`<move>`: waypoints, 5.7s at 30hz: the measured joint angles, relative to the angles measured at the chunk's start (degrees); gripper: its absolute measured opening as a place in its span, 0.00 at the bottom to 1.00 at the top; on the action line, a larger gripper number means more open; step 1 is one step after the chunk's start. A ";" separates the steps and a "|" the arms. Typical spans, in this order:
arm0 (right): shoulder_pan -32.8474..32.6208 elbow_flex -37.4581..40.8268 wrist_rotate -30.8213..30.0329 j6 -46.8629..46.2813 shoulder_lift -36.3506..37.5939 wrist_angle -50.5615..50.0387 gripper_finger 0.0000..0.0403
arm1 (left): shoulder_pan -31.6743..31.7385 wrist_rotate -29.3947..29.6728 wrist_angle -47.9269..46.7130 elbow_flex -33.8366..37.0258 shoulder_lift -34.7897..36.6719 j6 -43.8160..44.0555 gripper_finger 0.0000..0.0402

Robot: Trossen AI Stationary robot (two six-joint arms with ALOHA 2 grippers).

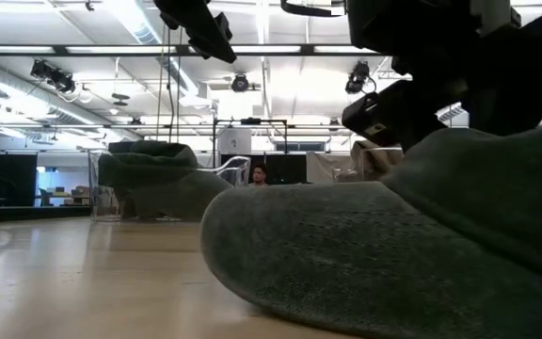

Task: Pick & Place hat
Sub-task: Put the black cap into the left transparent bin

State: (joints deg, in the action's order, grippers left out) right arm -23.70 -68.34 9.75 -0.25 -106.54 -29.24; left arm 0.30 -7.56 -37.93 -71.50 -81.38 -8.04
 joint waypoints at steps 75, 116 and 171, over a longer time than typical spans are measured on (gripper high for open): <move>13.70 -0.13 -35.24 -8.52 11.28 13.94 0.11 | -10.21 51.33 -4.56 0.17 -9.16 -0.39 0.05; 13.88 -0.04 -35.83 -8.30 11.17 9.49 0.36 | 22.00 16.74 -9.95 6.21 9.55 -77.91 0.03; 14.12 0.00 -35.70 -8.27 11.13 8.42 0.36 | 19.79 24.40 10.74 12.57 3.10 -34.14 0.59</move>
State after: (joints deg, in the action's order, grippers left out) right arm -9.58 -68.34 -25.96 -8.51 -95.42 -20.82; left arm 20.09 16.84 -27.19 -58.94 -78.29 -42.18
